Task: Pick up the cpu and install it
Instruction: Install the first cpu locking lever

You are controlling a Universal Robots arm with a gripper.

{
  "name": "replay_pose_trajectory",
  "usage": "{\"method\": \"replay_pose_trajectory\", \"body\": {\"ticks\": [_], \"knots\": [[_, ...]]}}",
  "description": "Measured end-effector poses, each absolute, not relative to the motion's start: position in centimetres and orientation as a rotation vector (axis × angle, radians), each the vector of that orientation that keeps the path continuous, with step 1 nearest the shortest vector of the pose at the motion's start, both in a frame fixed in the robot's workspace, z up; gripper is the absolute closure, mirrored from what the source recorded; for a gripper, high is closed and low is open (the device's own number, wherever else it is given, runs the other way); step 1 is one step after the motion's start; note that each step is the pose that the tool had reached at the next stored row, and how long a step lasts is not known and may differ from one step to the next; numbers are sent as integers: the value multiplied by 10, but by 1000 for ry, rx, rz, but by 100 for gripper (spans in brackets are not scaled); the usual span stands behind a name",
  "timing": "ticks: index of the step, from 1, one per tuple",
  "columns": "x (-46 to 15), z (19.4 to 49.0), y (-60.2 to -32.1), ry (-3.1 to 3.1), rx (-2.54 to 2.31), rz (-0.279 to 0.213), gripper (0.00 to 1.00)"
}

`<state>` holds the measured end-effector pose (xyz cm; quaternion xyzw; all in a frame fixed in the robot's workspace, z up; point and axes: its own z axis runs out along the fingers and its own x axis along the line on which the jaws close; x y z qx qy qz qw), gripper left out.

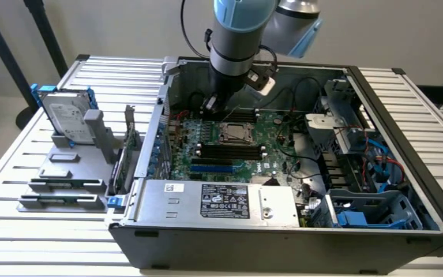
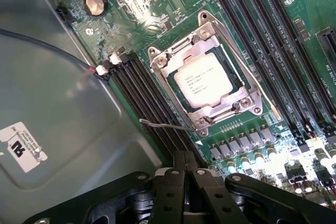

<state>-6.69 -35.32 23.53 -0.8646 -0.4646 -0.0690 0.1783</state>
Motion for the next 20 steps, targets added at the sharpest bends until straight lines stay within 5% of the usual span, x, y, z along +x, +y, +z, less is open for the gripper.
{"method": "replay_pose_trajectory", "body": {"ticks": [20], "knots": [[-67,224,-353,-1324,-2460,-203,89]]}}
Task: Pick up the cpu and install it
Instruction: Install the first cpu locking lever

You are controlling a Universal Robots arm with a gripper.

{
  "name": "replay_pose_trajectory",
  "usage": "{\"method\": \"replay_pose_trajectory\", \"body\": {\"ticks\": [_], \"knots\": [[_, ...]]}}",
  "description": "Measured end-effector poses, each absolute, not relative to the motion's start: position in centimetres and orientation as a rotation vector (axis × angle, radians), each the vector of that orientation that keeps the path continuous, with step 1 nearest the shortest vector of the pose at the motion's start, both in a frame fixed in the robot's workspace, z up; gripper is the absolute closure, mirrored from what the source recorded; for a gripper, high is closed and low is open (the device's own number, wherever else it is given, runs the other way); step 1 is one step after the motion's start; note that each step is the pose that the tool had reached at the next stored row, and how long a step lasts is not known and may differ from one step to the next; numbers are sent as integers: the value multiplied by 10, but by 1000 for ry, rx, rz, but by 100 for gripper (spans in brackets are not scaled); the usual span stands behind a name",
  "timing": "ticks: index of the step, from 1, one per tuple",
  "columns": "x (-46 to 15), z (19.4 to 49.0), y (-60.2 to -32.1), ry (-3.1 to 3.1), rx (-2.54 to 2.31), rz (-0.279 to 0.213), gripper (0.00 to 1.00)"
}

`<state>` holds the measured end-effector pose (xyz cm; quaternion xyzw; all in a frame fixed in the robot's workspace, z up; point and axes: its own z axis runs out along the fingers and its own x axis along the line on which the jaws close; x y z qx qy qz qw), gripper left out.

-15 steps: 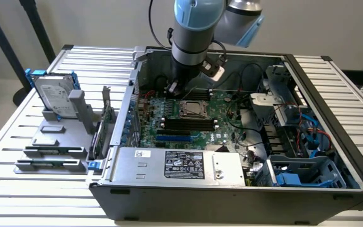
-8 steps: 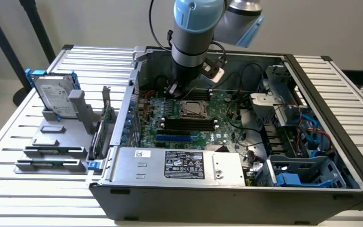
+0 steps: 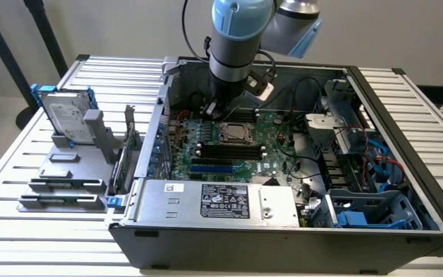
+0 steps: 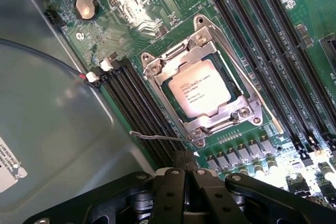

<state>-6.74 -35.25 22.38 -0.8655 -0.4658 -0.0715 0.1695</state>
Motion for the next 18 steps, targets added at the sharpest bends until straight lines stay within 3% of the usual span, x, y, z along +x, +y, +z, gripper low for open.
{"method": "replay_pose_trajectory", "body": {"ticks": [18], "knots": [[-67,212,-342,-1328,-2466,-201,89]]}}
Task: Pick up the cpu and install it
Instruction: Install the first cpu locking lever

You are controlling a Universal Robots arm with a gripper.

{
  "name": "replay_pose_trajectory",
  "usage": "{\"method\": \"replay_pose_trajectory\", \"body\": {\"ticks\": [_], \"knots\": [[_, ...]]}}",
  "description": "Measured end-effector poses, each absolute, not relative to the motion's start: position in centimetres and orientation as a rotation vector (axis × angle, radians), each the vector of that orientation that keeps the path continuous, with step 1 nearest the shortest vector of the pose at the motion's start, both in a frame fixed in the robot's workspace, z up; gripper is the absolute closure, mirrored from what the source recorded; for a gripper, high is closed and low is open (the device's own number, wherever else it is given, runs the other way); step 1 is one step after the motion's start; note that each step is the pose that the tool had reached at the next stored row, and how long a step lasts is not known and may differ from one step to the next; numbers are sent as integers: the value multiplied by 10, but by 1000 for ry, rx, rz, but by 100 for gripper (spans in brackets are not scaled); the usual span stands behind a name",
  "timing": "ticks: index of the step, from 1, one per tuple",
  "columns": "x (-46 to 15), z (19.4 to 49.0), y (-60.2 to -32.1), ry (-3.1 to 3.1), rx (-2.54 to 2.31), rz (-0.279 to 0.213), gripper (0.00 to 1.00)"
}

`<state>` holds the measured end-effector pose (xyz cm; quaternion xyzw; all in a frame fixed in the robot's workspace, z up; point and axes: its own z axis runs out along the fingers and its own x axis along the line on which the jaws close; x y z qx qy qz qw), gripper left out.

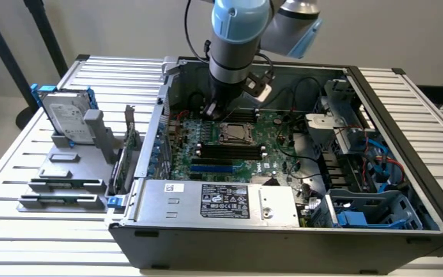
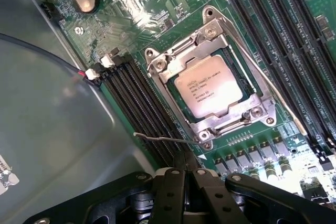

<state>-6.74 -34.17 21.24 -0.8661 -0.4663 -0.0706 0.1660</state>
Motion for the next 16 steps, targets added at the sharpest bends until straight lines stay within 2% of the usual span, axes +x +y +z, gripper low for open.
{"method": "replay_pose_trajectory", "body": {"ticks": [16], "knots": [[-64,206,-339,-1329,-2486,-190,89]]}}
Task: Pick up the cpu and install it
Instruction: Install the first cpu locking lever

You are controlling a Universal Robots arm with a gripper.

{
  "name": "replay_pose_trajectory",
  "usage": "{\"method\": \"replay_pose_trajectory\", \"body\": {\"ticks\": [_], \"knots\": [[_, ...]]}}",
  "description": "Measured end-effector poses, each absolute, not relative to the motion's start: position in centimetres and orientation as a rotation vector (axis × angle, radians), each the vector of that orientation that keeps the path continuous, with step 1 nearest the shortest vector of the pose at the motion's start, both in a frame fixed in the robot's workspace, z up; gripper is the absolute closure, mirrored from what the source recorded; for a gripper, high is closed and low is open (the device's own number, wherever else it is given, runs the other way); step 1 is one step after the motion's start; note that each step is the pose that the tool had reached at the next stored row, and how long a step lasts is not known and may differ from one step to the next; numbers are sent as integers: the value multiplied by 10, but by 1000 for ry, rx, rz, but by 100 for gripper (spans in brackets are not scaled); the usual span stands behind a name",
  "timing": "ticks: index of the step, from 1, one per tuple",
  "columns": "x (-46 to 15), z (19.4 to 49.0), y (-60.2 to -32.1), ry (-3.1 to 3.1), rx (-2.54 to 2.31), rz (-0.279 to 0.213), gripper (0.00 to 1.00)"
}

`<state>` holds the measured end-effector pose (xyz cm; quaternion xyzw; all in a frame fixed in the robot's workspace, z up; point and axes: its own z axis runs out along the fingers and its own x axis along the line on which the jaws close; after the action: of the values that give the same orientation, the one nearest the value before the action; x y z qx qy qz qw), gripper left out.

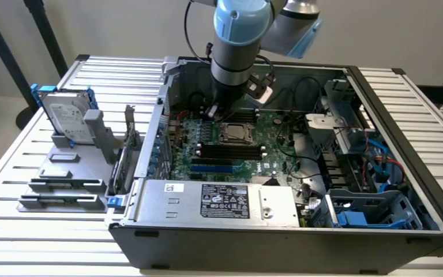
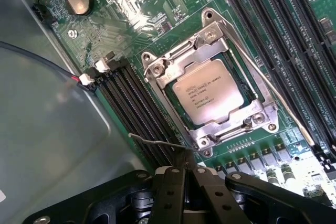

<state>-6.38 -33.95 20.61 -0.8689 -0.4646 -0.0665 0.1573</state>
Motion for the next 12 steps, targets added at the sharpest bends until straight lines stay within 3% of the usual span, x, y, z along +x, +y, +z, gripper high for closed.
{"method": "replay_pose_trajectory", "body": {"ticks": [12], "knots": [[-60,204,-338,-1315,-2496,-192,89]]}}
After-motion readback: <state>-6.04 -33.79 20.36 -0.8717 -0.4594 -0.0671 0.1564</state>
